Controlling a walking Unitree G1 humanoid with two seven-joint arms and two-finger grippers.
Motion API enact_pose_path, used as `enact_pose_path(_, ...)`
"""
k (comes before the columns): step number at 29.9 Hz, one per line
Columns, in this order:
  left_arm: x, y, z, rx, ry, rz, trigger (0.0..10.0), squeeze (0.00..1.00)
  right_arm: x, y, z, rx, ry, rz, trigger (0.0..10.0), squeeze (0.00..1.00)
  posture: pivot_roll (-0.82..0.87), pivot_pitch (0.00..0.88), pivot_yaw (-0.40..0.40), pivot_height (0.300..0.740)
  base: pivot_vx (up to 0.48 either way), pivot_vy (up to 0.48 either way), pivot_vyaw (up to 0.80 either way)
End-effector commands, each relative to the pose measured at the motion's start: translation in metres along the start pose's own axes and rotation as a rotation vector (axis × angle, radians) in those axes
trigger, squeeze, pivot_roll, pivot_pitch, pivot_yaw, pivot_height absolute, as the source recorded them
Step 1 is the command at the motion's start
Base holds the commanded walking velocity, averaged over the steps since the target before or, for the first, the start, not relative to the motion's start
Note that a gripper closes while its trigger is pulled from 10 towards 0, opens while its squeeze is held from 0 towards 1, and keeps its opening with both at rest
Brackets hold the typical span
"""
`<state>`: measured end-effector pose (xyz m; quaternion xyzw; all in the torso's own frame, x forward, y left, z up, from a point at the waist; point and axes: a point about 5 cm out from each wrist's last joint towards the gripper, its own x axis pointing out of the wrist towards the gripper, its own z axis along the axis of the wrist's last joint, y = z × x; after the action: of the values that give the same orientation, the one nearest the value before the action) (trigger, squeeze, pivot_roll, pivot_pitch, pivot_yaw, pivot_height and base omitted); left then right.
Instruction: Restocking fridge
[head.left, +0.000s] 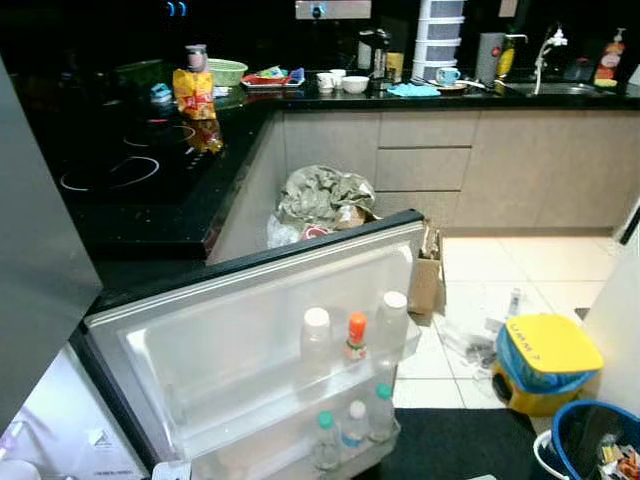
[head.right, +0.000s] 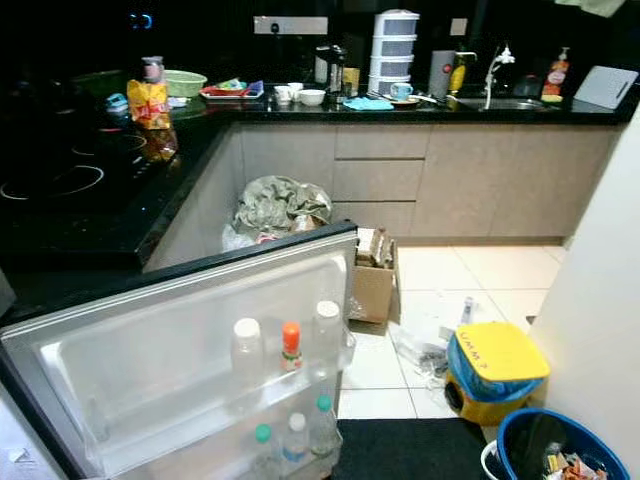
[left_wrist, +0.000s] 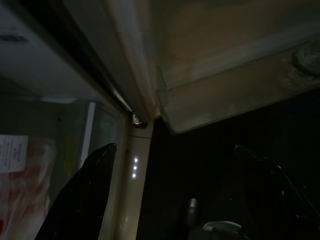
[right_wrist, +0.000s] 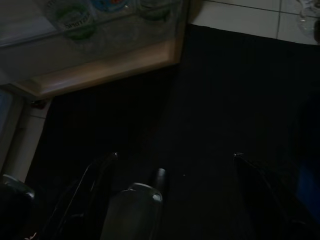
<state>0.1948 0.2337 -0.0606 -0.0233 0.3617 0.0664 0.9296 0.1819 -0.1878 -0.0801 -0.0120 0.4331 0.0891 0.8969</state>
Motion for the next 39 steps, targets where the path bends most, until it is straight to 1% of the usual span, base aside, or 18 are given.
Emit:
enact_pose_path(1,-0.0007,-0.0047,-0.0036,-0.004,0.004,-0.01,10.0,0.0,0.0003,0.0016,-0.0004,-0.014,0.005,0.01,10.0,0.0,-0.02,0.09,-0.024,0.74,0.0,-0.48,0.0)
enact_pose_path(8,-0.0011,-0.0041,-0.0042,-0.005,0.005,-0.009,10.0,0.0,0.0,0.0012,0.0001,-0.025,0.001,0.021,10.0,0.0,-0.02,0.091,-0.021,0.74,0.0,-0.48,0.0)
enact_pose_path(11,-0.0011,-0.0038,-0.004,-0.004,0.004,-0.008,10.0,0.0,-0.0001,0.0012,0.0009,-0.05,-0.001,0.03,10.0,0.0,-0.02,0.091,-0.021,0.74,0.0,-0.48,0.0)
enact_pose_path(17,-0.0018,-0.0017,-0.0044,-0.005,0.003,-0.001,10.0,0.0,0.0005,0.0056,0.0005,-0.085,0.005,0.063,10.0,0.0,-0.02,0.093,-0.023,0.74,0.0,-0.48,0.8)
enact_pose_path(36,-0.0027,0.0012,-0.0043,-0.012,-0.003,0.011,10.0,0.0,0.0016,0.0071,0.0038,-0.092,-0.002,0.073,10.0,0.0,-0.02,0.09,-0.023,0.74,0.0,-0.48,0.8)
enact_pose_path(37,-0.0029,0.0015,-0.0043,-0.01,-0.007,0.014,10.0,0.0,0.0015,0.0069,0.0037,-0.092,-0.002,0.072,10.0,0.0,-0.02,0.09,-0.023,0.74,0.0,0.0,0.8)
enact_pose_path(39,-0.0033,0.0032,-0.0045,-0.034,-0.013,0.033,10.0,0.0,0.0015,0.0066,0.0039,-0.094,-0.006,0.063,10.0,0.0,-0.02,0.09,-0.022,0.74,0.0,0.0,0.73)
